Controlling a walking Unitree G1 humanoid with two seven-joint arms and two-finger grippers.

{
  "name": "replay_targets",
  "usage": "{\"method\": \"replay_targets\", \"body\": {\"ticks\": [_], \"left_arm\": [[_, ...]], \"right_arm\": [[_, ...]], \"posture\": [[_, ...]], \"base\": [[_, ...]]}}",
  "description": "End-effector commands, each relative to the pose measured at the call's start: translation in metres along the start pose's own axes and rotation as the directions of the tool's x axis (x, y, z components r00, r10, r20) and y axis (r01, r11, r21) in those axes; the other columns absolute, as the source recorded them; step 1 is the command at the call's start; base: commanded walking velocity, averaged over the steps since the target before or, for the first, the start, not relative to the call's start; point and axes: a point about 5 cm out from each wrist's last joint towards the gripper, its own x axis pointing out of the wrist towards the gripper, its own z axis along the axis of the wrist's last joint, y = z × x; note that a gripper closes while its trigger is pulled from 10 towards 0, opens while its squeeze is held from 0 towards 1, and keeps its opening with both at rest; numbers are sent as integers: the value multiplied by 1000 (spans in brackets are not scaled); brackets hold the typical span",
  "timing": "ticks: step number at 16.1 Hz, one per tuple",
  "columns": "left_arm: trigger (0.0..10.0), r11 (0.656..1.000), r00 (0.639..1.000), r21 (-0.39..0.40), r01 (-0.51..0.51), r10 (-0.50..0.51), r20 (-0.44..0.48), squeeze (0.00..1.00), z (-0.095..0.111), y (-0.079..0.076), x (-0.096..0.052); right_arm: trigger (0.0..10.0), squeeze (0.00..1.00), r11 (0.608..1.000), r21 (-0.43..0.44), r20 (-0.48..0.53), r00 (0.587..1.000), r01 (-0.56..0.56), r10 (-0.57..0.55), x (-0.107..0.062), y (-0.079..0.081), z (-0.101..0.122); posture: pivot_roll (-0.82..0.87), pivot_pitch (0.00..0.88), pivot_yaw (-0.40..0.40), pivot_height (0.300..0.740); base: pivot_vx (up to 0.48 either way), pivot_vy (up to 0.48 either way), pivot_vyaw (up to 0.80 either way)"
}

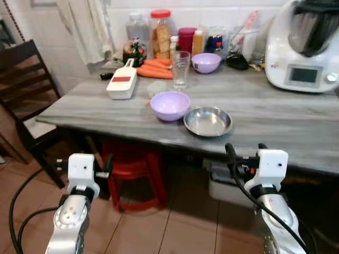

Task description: Setting the table

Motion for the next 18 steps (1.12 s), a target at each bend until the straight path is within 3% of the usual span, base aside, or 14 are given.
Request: {"method": "replay_targets", "body": {"ticks": [1,11,15,18], "left_arm": [[10000,1000,1000,5,-10,10,-10,0,-1,1,-1],[10000,1000,1000,-13,13,-13,-4,0,1,-2,2],[10000,995,995,-36,95,-94,21,0,7,-8,3],[10000,986,988,-70,153,-153,15,0,1,-21,1]], "right_arm": [[10000,0,1000,0,6,1000,9,-9,2,-2,2],[10000,0,999,12,3,999,40,-40,4,-6,0],[10000,0,999,11,6,999,47,-47,3,-7,0],[10000,0,999,18,-9,999,43,-43,0,-4,-4]], "posture": [[-82,0,120,740],[-85,0,131,740],[-84,0,130,740],[-85,0,129,740]], "base": [[-311,0,0],[-327,0,0],[0,0,0],[0,0,0]]}}
